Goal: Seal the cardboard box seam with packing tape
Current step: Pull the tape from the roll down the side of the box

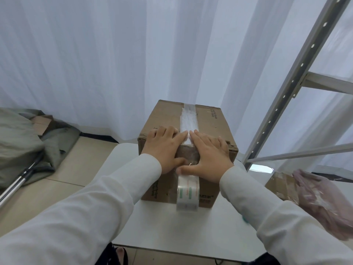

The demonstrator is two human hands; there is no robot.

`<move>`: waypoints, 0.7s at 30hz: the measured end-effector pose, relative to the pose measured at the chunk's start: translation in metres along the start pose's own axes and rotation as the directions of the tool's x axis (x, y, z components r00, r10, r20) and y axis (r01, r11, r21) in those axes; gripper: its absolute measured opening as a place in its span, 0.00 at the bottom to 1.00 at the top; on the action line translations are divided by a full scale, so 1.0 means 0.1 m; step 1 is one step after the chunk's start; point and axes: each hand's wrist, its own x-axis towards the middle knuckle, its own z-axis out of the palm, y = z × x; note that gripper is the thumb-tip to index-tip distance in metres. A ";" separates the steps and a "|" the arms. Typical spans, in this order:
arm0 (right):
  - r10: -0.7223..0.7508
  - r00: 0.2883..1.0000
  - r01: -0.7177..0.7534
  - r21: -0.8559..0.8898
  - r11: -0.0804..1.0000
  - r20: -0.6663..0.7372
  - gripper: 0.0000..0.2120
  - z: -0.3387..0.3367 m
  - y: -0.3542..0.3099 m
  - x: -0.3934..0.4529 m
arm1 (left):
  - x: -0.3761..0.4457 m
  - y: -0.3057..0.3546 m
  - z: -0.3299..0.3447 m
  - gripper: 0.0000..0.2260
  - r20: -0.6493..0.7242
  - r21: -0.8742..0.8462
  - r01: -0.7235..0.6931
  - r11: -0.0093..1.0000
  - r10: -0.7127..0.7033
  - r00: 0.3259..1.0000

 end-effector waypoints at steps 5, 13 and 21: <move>0.026 1.000 -0.026 -0.039 0.999 -0.001 0.51 0.03 -0.03 -0.02 | -0.01 0.02 0.03 0.31 -0.032 0.032 0.011 0.999 -0.010 0.999; 0.042 0.997 -0.043 -0.018 0.999 -0.064 0.44 0.15 -0.14 -0.19 | -0.03 0.03 0.03 0.30 -0.045 0.036 0.007 0.999 -0.005 0.999; 0.076 0.960 -0.060 0.068 0.996 -0.268 0.28 0.01 -0.14 -0.36 | 0.04 -0.01 -0.02 0.32 0.003 0.024 0.006 1.000 -0.006 1.000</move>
